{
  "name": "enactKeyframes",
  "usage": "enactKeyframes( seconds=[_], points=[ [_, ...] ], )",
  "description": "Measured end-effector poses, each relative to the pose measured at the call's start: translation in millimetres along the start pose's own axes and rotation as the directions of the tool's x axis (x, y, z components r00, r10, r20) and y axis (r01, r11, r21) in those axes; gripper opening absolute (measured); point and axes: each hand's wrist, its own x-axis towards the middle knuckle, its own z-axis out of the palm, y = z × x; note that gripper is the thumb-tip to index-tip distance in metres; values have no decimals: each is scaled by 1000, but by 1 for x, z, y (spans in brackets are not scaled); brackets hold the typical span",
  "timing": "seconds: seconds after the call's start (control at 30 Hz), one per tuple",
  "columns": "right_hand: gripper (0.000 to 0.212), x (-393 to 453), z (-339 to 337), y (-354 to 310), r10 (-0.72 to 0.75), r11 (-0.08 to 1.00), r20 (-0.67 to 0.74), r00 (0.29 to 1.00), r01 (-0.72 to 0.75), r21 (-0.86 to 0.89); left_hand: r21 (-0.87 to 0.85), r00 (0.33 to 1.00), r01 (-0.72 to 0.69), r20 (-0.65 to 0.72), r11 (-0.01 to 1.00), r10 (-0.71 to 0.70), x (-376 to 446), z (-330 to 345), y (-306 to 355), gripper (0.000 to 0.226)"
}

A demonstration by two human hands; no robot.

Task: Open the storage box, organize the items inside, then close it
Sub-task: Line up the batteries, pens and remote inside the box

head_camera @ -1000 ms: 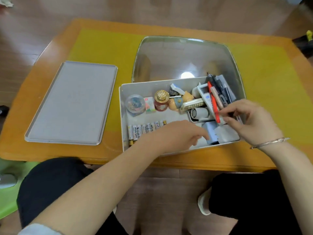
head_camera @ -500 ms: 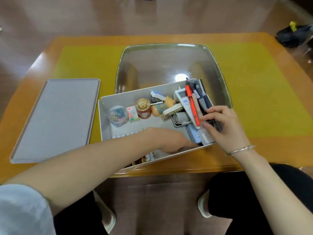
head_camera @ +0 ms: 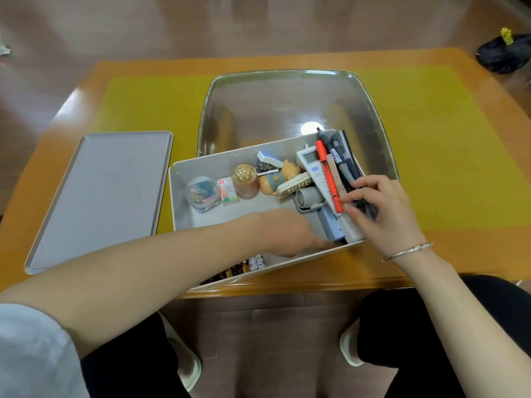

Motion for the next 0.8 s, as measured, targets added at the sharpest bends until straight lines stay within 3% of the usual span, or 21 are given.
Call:
enactKeyframes(
  seconds=[0.07, 0.17, 0.33, 0.67, 0.8],
  points=[
    [13, 0, -1, 0, -4, 1000, -6, 1000, 4, -2, 36, 1000, 11, -16, 999, -11, -10, 2, -5, 71],
    [12, 0, 0, -2, -22, 1000, -23, 1000, 22, 4, 54, 995, 37, -89, 998, -33, -24, 5, -13, 46],
    [12, 0, 5, -4, -71, 996, -94, 993, 65, -61, -69, 980, 78, -178, 995, -89, -16, 12, -4, 33],
    [14, 1, 10, -16, -109, 990, -146, 983, 95, -100, -232, 954, 273, -57, 934, -293, -23, 7, -8, 7],
    [13, 4, 12, -31, -172, 984, -160, 972, 163, -66, -467, 904, 327, -99, 821, -416, -35, 7, -10, 13]
  ],
)
